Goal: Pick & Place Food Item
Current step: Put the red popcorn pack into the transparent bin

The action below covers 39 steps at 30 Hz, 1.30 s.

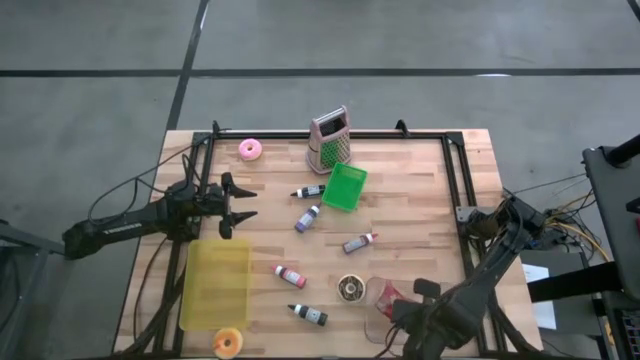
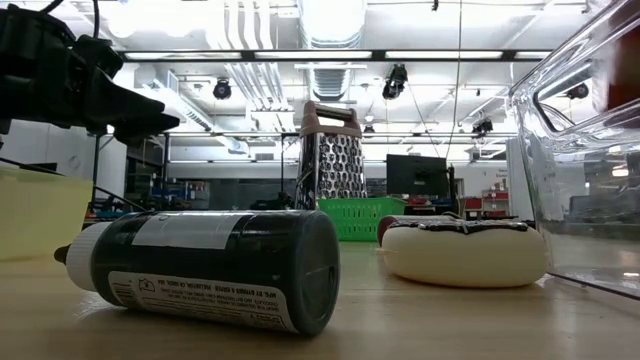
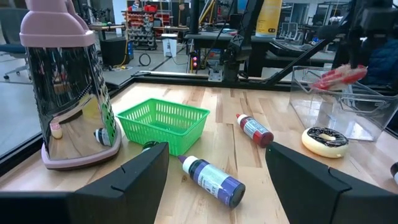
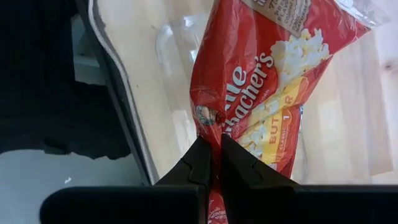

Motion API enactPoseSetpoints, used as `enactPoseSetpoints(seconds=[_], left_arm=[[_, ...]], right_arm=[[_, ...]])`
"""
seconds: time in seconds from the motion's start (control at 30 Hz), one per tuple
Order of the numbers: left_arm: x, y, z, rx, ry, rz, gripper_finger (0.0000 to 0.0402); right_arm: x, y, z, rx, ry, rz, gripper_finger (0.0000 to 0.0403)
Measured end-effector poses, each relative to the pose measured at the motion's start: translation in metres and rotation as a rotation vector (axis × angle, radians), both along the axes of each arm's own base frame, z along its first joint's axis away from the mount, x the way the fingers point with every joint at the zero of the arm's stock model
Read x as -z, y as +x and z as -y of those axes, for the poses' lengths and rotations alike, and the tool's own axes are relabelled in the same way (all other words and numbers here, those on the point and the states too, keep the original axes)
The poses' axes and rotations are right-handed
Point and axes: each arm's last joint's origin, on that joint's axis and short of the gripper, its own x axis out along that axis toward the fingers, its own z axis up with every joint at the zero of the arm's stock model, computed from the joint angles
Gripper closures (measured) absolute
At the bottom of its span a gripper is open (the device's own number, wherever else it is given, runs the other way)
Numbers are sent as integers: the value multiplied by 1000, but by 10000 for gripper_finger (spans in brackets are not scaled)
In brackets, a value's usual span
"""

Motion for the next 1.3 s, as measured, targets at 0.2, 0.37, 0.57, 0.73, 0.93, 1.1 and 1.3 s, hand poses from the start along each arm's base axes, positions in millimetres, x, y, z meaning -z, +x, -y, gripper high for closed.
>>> enactPoseSetpoints(seconds=[0.2, 0.37, 0.57, 0.73, 0.93, 1.1, 1.3], left_arm=[[0, 0, 0, 0, -2, 0, 128], [0, 0, 0, 0, 1, 0, 129], [0, 0, 0, 1, 9, -1, 129], [0, 0, 0, 2, 16, -1, 129], [0, 0, 0, 2, 24, -2, 129], [0, 0, 0, 3, 31, -3, 129], [0, 0, 0, 4, 34, -3, 129]], right_arm=[[11, 2, -5, -12, 4, -47, 392], [18, 4, -8, -11, -9, -64, 392], [33, 8, -12, -11, -11, -120, 392], [45, 12, -15, -7, -23, -160, 392], [51, 15, -15, 20, -38, -166, 391], [51, 15, -14, 74, -34, -167, 374], [51, 15, -13, 89, -54, -164, 332]])
